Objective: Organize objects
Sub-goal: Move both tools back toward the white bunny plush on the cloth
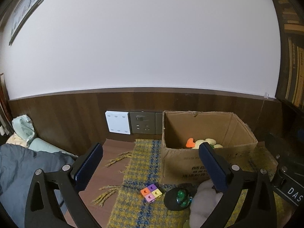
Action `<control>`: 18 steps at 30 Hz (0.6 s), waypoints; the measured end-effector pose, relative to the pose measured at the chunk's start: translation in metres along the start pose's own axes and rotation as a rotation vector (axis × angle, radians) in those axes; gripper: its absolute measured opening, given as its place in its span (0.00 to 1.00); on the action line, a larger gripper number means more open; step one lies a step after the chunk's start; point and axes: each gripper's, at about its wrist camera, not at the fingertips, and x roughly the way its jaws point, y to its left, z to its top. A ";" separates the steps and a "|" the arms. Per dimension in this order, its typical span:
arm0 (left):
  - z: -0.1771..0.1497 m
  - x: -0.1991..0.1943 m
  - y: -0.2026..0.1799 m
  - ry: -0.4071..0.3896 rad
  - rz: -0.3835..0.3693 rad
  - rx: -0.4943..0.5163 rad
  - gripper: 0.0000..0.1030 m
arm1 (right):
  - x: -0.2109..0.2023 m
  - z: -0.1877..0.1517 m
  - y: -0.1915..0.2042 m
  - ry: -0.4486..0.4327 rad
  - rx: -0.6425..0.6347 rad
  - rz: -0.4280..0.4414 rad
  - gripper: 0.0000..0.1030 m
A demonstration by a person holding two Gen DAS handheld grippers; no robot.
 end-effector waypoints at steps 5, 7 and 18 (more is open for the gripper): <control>-0.007 -0.005 -0.001 0.007 0.000 0.007 1.00 | -0.004 -0.008 -0.005 0.010 0.010 0.003 0.99; -0.012 -0.005 -0.002 0.015 0.002 0.007 1.00 | -0.004 -0.014 -0.008 0.022 0.017 0.005 0.99; -0.038 0.001 -0.012 0.056 -0.005 0.033 1.00 | 0.006 -0.042 -0.022 0.078 0.035 0.006 0.99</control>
